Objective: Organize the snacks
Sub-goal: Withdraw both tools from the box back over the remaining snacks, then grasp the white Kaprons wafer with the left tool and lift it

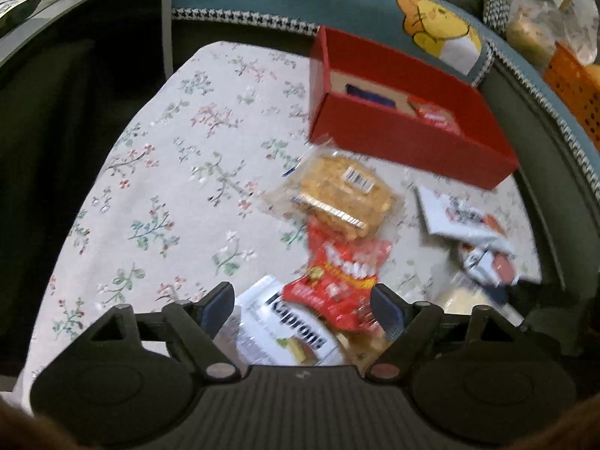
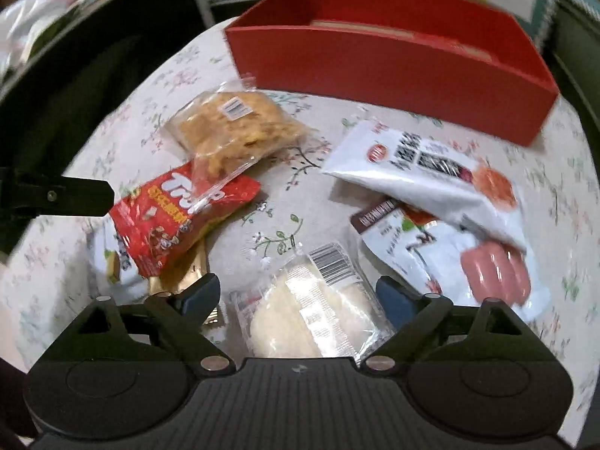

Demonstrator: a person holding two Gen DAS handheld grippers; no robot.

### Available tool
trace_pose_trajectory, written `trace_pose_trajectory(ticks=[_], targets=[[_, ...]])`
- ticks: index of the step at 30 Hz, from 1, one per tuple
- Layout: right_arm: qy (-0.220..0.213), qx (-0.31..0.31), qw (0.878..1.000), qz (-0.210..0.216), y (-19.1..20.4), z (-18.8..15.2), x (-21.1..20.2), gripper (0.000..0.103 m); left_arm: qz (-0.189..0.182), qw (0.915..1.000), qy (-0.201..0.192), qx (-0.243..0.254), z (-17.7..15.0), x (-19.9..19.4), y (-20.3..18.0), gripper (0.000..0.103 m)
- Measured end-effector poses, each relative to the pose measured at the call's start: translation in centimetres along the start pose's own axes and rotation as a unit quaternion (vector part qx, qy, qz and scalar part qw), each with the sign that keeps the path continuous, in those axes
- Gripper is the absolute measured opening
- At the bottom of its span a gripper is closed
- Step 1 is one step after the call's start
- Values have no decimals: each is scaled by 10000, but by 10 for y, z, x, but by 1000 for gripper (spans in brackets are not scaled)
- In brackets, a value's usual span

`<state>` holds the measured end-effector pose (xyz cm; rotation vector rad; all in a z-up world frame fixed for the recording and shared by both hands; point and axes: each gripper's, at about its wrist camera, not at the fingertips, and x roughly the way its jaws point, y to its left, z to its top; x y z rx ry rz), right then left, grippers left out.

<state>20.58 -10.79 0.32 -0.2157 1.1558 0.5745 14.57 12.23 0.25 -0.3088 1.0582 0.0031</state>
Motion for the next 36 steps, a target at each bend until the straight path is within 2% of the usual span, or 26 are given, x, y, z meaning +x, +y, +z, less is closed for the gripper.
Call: trace_pose_trajectory(ticks=[2,5,9,12,16,19,21,22,27,29,32,34,36], targets=[[-38,-303,9995,-93,8,0,-1,80,38,9999,109,58,-4,4,3,103],[-7,-644,9979,-113,19,-4,-7,76,-35,9991,291,306,-11,10,2,103],[60,-704,9975,-1,21,-11,-16,74,-74,9946,421,948,-23,17,-6,103],[78,-641,9979,71,16,-18,-23,74,78,9873,339,1553,-31,23,-14,103],[114,-550,9983,170,11,-23,-25,74,335,9734,260,2250,-36,31,-25,103],[131,-492,9985,191,8,-23,-24,75,430,9645,191,2598,-37,36,-29,103],[135,-512,9984,197,8,-23,-24,75,531,9619,223,2673,-36,40,-29,103],[144,-514,9984,200,8,-23,-24,75,552,9631,261,2620,-35,43,-28,103],[162,-488,9985,189,8,-22,-23,75,236,9832,402,1767,-28,36,-9,103],[172,-508,9984,166,9,-22,-24,75,241,9899,448,1323,-29,33,0,103],[188,-557,9982,152,13,-24,-23,75,492,9965,371,562,-31,25,15,103],[192,-589,9979,171,15,-26,-24,75,487,9980,398,-56,-37,20,27,103],[202,-606,9978,188,15,-27,-24,75,456,9972,417,-427,-45,15,32,103]])
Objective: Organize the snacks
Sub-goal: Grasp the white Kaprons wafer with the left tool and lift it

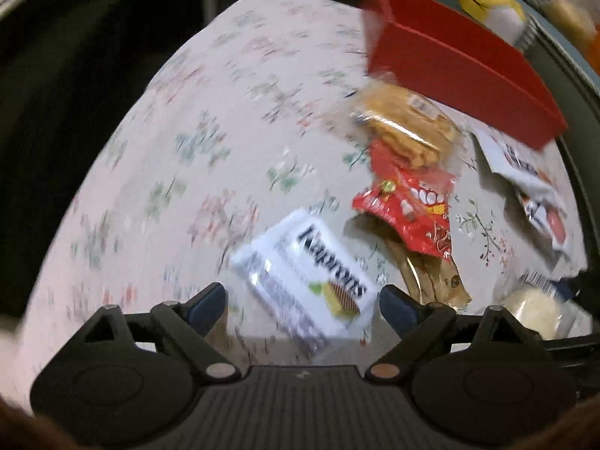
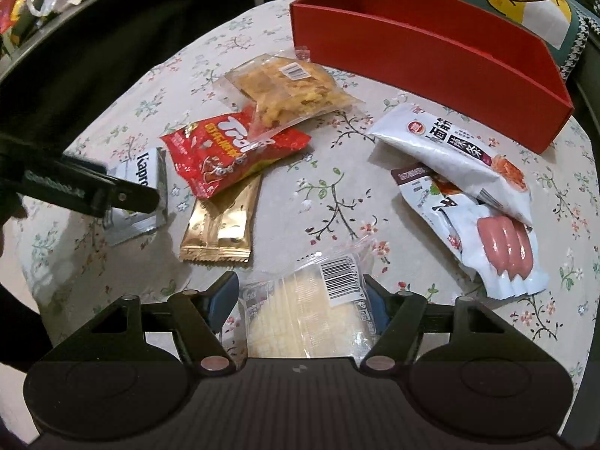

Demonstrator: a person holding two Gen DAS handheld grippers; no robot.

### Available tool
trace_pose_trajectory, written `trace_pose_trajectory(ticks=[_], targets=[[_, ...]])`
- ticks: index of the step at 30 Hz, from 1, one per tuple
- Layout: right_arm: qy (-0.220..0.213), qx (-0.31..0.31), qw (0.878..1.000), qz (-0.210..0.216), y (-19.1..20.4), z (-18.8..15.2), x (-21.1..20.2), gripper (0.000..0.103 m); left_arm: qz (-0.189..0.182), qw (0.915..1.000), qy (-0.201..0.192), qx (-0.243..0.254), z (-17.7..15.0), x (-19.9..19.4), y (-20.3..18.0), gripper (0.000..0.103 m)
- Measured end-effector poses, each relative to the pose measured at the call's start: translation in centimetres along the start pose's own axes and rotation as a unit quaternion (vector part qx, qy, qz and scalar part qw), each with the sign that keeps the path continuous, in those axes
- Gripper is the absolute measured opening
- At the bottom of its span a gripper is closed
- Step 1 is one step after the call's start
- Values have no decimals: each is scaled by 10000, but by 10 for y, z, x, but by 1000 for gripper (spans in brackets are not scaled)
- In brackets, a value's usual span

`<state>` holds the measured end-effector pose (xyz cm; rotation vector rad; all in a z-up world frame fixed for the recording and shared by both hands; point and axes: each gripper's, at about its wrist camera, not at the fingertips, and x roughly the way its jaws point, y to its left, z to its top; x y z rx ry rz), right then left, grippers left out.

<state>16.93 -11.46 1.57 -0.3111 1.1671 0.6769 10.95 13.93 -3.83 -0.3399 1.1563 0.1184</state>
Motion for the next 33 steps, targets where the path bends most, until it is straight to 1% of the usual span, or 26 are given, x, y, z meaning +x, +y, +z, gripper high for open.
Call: trace_pose_trajectory(ticks=[3,6,8,10,13,15,16,17,19,22,24,27,28,29,30,31,33], targets=[[0,21,10000,31,-2,-1,0,75,14,9994,-57,-337,-8,-5,2,103],[-12,11,10000,36,-1,-2,-2,75,65,9975,-69,-696,-3,1,1,103],[-12,-6,10000,39,-1,-3,-3,75,205,9960,-181,-850,4,4,-2,103],[-13,-9,10000,54,0,-5,-5,75,430,9953,-307,-816,7,9,-9,103],[-5,2,10000,65,-1,-4,-6,75,715,9955,-373,-501,7,16,-23,103],[-3,-5,10000,66,-1,-4,-7,75,851,9956,-393,-5,0,17,-35,103],[1,-8,10000,69,-2,-4,-7,75,853,9952,-433,222,-3,16,-40,100],[4,-13,10000,69,-2,-4,-7,75,757,9956,-432,343,-5,13,-42,93],[-5,-45,10000,63,-1,-4,-8,75,536,9962,-425,547,-10,6,-43,88],[-36,-113,9999,65,2,-5,-11,75,-24,9955,-251,911,-18,2,-48,88],[-56,-144,9999,68,4,-6,-14,74,10,9928,-266,1167,-21,2,-53,88],[-74,-144,9999,48,4,-8,-16,74,86,9936,-234,1106,-24,2,-52,90],[-77,-127,9999,47,3,-8,-16,74,57,9942,-217,1052,-26,0,-53,93],[-74,-125,9999,47,3,-8,-15,74,34,9948,-186,999,-28,0,-52,101],[-67,-143,9999,45,3,-8,-14,74,32,9955,-141,938,-30,1,-52,103],[-57,-160,9998,38,4,-8,-13,74,59,9952,-185,958,-33,3,-55,103],[-38,-234,9997,-5,6,-7,-9,76,239,9929,-237,1145,-36,5,-63,103]])
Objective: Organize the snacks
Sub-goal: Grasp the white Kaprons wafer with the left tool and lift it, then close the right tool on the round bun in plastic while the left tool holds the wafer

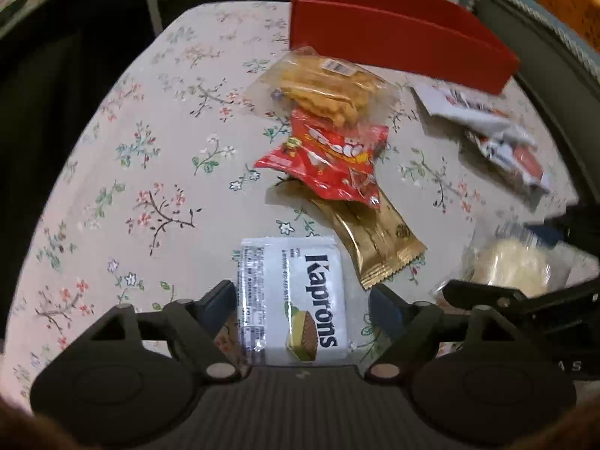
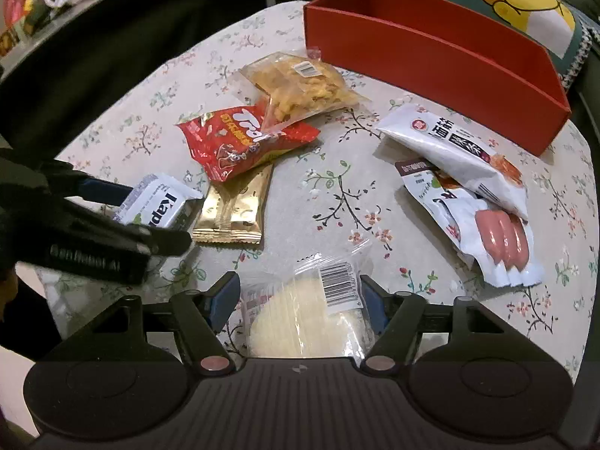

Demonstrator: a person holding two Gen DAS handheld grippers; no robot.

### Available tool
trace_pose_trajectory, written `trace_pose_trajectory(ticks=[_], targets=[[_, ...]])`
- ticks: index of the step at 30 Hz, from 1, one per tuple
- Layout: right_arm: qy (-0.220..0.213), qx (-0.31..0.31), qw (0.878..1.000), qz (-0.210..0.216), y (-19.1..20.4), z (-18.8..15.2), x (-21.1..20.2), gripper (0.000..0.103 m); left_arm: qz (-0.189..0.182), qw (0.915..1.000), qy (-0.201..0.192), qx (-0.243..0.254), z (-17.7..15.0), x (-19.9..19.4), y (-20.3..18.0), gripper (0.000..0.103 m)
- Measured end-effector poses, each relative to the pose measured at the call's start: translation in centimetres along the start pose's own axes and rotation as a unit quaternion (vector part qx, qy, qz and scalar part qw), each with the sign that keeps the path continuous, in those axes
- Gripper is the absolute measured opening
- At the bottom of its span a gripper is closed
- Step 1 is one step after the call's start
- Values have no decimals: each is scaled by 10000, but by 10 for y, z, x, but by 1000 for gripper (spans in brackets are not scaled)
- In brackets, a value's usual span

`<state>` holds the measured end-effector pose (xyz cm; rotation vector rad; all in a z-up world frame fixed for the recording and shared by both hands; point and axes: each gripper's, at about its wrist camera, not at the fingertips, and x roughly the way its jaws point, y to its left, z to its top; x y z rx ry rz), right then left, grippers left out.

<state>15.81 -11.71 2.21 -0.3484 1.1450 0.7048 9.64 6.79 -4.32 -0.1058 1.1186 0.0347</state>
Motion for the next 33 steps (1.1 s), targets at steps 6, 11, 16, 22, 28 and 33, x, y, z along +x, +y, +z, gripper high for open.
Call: trace_pose_trajectory(ticks=[6,11,16,22,28,33], targets=[[33,-216,9997,-124,7,-2,8,75,245,9996,-86,85,-2,-2,-4,94],[-50,-299,9994,-180,12,-5,1,72,138,9998,-61,-138,-2,-6,3,88],[-157,-282,9992,-221,19,-5,-8,66,-53,9996,-142,-221,-3,-15,4,88],[-191,-132,9995,-220,19,-6,-12,62,-185,9991,-252,-275,1,-23,4,88],[-156,-37,9998,-79,11,-6,-7,67,-263,9990,-162,-321,2,-18,4,88],[24,-99,9999,31,11,-7,4,78,-311,9988,-89,-372,3,-14,5,88]])
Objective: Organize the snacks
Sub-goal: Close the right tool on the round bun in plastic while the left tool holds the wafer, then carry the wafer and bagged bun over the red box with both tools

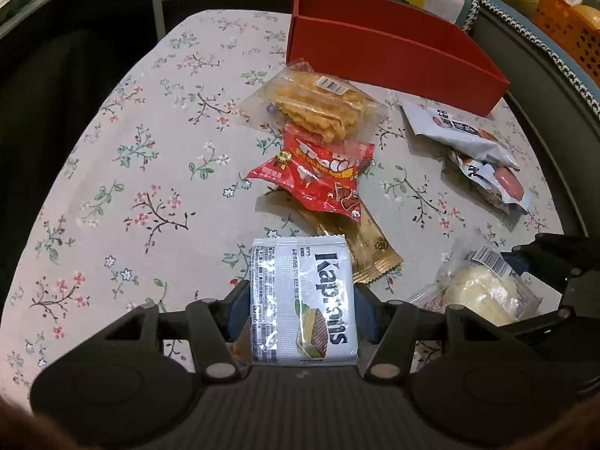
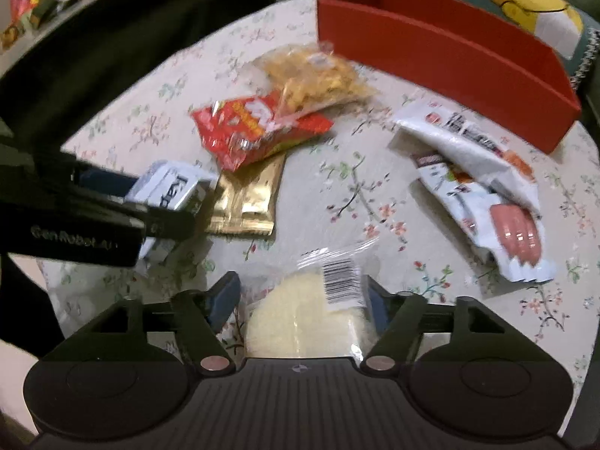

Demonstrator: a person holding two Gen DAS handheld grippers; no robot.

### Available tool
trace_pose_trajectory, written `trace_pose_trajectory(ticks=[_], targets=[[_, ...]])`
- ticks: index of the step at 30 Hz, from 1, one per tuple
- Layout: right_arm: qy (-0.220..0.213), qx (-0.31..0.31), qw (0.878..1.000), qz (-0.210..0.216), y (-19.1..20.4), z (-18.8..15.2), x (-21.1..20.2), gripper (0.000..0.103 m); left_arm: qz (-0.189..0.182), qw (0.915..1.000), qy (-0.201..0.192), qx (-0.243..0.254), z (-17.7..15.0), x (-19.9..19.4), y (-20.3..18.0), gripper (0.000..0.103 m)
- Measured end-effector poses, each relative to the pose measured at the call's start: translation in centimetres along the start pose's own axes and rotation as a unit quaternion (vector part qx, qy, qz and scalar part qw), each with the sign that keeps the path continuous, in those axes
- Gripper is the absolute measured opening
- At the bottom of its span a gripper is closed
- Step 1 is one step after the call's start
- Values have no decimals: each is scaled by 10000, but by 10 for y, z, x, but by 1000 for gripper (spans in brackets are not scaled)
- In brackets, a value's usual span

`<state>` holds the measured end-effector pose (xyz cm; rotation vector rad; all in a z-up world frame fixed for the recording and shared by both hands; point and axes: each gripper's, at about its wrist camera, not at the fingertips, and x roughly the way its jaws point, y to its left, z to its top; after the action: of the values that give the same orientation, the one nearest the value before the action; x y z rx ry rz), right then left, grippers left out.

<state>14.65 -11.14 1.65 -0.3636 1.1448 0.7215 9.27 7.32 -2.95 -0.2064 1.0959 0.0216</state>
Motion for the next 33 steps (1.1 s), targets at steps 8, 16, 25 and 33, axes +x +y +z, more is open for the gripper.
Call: trace_pose_trajectory(ticks=[8,16,25,33], targets=[[93,-209,9995,237,-8,-4,-11,86,-136,9999,73,7,1,2,3,88],[138,-418,9990,10,-3,-12,-10,68,-218,9995,163,144,-2,2,-4,88],[-168,-28,9997,-152,-10,-15,-32,66,-407,9990,30,206,2,-10,-13,88],[-739,375,9962,-253,-29,-3,-58,66,-456,9977,-315,384,25,-22,-34,88]])
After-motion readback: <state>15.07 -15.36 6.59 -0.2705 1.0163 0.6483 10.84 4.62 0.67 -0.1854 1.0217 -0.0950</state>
